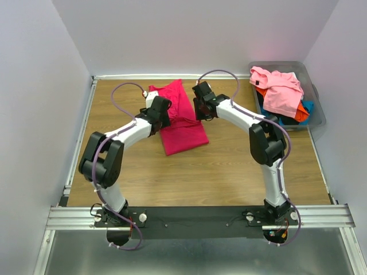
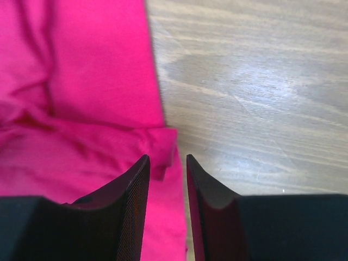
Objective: Fold and stack the t-shirts
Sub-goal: Fold the tshirt
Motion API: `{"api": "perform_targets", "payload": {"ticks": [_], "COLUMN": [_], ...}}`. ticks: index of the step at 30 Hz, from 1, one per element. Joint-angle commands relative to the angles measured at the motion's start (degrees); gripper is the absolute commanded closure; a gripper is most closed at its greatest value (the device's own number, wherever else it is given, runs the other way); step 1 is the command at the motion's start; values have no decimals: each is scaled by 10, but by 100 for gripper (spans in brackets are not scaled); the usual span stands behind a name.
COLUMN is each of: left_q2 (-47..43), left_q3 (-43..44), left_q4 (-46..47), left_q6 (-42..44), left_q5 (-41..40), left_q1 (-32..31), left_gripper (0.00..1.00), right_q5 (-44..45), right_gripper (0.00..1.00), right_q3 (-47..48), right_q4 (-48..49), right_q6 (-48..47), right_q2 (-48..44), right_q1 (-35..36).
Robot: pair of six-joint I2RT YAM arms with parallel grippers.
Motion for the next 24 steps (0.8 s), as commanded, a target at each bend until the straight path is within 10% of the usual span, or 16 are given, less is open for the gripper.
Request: {"api": "perform_targets", "payload": {"ticks": [1, 13, 24], "left_q2": [-82, -113, -30], "left_q3": [-21, -115, -147], "left_q4": [7, 81, 105], "left_q6": [-14, -87, -102], "left_q5": [3, 79, 139], "left_q1": [-7, -99, -104], "left_gripper": [27, 73, 82], "right_q5": [-26, -112, -113], "right_gripper": [60, 85, 87], "right_q3": [-10, -39, 7], "right_q4": [12, 72, 75], "right_q6": [6, 44, 47], "right_q2": [-61, -24, 45], "right_q1": [20, 46, 46]}}
